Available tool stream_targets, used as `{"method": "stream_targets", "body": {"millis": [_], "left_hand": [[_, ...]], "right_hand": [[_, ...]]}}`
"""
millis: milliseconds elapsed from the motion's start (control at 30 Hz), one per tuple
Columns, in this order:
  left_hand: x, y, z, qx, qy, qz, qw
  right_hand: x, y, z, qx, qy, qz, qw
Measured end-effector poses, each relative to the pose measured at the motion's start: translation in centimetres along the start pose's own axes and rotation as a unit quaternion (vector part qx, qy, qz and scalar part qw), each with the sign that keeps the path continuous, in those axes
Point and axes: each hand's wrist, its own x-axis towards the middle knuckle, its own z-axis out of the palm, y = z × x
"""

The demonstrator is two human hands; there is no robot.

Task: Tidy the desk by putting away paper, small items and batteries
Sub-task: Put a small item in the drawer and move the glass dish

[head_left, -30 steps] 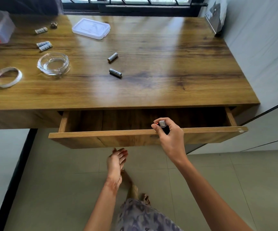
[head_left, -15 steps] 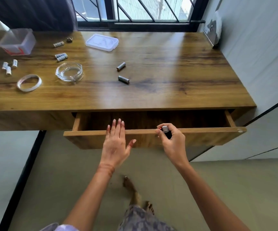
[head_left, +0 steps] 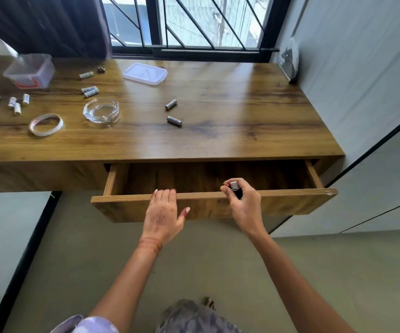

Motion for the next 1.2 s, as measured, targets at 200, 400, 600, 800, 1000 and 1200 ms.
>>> {"method": "stream_targets", "body": {"millis": [200, 400, 600, 800, 1000, 1200], "left_hand": [[-3.4, 0.2, 0.1, 0.011, 0.029, 0.019, 0.999], [-6.9, 0.7, 0.0, 0.001, 0.039, 0.027, 0.999], [-9.8, 0.7, 0.2, -0.027, 0.047, 0.041, 0.998], [-11.9, 0.8, -0.2, -0.053, 0.047, 0.055, 0.996], [-13.6, 0.7, -0.5, -0.079, 0.056, 0.075, 0.992], [-13.5, -0.3, -1.3, -0.122, 0.08, 0.114, 0.983]], "right_hand": [[-2.7, 0.4, -0.8, -0.008, 0.02, 0.018, 1.0], [-5.3, 0.9, -1.4, -0.007, 0.033, 0.051, 0.998], [-7.9, 1.1, -1.7, 0.002, 0.012, 0.073, 0.997], [-9.7, 1.2, -1.7, -0.001, 0.007, 0.076, 0.997], [-10.1, 1.4, -2.3, 0.02, 0.023, 0.095, 0.995], [-9.2, 1.4, -4.2, 0.008, 0.032, 0.109, 0.994]]}}
